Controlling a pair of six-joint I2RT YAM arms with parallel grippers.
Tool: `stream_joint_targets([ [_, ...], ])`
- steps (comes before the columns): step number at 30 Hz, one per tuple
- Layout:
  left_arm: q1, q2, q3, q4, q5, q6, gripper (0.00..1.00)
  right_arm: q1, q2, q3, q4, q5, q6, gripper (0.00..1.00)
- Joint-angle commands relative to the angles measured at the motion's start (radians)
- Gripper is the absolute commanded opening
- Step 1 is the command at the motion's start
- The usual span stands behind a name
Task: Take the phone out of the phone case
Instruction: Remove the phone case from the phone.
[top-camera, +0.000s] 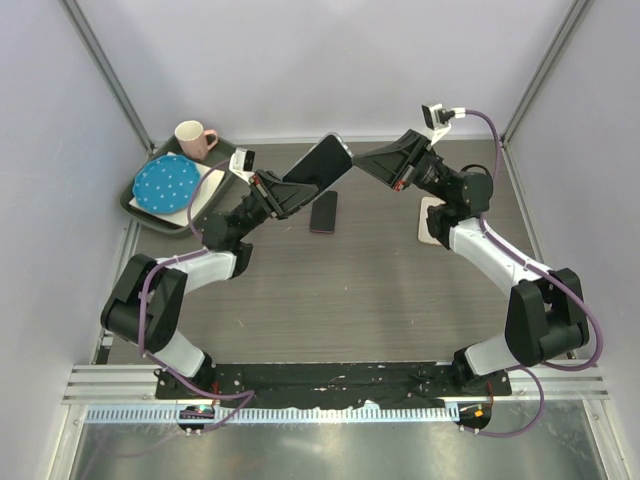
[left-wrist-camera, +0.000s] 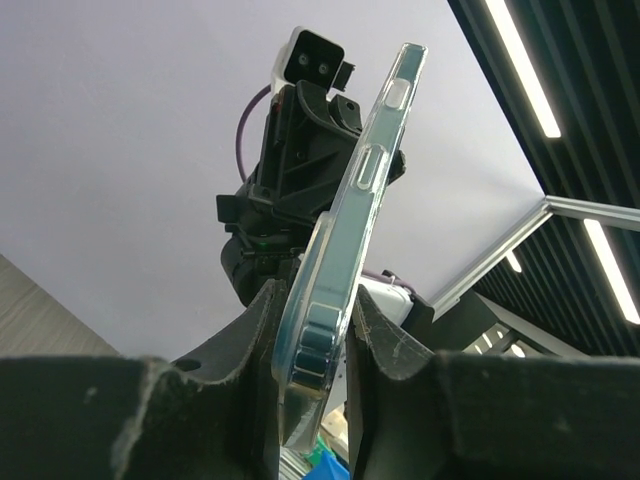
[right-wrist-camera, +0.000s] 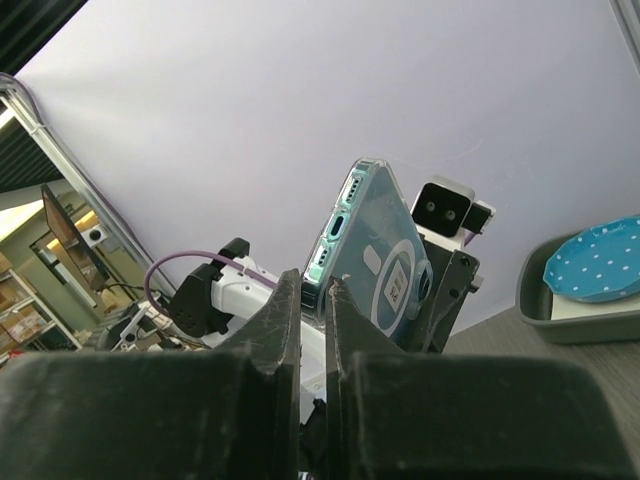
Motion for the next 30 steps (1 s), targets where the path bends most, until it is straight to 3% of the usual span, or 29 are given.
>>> stream_joint_targets([
  [1, -0.092, 0.088, 0.03, -0.083, 0.03, 0.104, 0.0, 0.271, -0.018, 0.042, 0.395, -0.414, 0.083, 0.01],
  [22, -0.119, 0.134, 0.05, -0.05, 0.066, 0.127, 0.0, 0.318, 0.006, 0.051, 0.393, -0.431, 0.065, 0.01],
  [26, -0.104, 0.11, 0.052, -0.034, 0.086, 0.15, 0.0, 0.261, -0.007, 0.019, 0.395, -0.42, 0.028, 0.01],
  [30, -0.061, 0.073, 0.039, -0.031, 0.128, 0.191, 0.0, 0.1, -0.018, -0.03, 0.395, -0.4, 0.008, 0.01],
])
